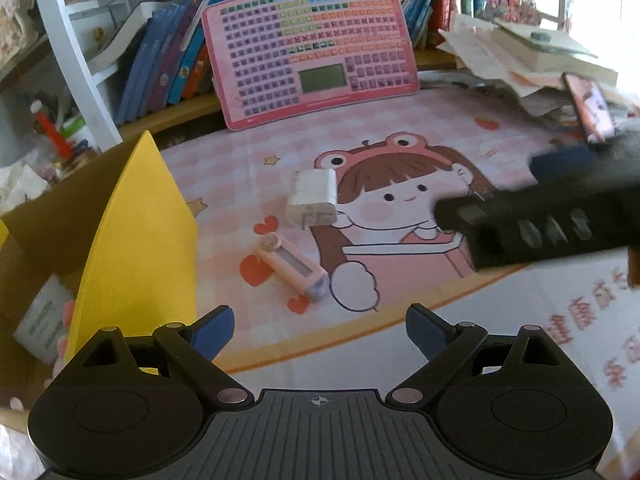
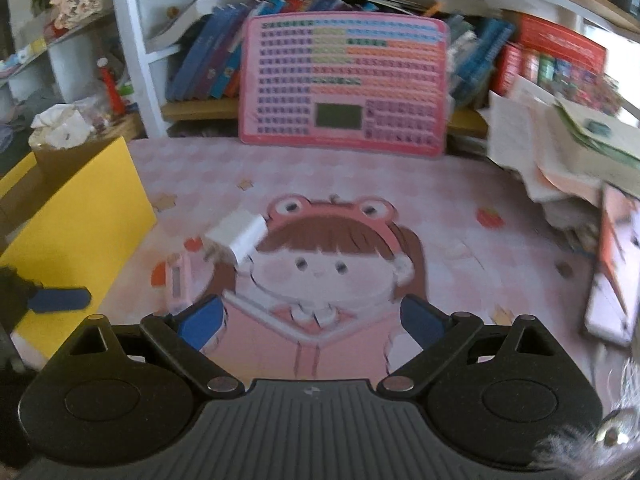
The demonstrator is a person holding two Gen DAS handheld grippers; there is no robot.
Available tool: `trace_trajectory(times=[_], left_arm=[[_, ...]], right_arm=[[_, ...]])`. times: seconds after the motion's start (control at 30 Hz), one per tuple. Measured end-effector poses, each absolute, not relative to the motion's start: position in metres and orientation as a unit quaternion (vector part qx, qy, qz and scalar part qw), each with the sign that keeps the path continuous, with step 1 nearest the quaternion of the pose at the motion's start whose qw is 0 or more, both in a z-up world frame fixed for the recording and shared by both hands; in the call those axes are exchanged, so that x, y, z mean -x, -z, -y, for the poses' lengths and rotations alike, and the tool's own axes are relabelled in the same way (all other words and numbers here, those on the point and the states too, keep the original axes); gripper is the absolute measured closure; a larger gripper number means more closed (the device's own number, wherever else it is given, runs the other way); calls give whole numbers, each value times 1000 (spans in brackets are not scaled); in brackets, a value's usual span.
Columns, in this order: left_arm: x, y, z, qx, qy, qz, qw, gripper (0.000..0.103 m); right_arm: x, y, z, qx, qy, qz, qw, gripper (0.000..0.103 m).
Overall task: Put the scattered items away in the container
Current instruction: 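Move both tools back toward the remaining items on the mat, then grasp the pink tube with the left tool while the right tool grasps the white charger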
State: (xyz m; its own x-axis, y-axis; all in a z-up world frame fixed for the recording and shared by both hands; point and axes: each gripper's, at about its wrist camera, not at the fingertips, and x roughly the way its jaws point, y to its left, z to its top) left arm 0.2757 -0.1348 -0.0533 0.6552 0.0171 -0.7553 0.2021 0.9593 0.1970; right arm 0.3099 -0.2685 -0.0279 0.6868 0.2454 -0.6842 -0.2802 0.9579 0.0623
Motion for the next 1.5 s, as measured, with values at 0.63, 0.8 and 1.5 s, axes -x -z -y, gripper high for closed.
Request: trace_trajectory(times=[0.63, 0.8, 1.5], left_arm=[[-343, 78, 124, -81, -16, -435, 897, 17], [-347, 81, 120, -68, -14, -433, 899, 18], [-357, 84, 110, -28, 0, -430, 902, 80]], right_arm=[[-412, 64, 193, 60, -227, -403, 885, 16], [-424, 82, 186, 66, -238, -425, 871, 25], [-370, 81, 283, 41, -180, -432, 883, 54]])
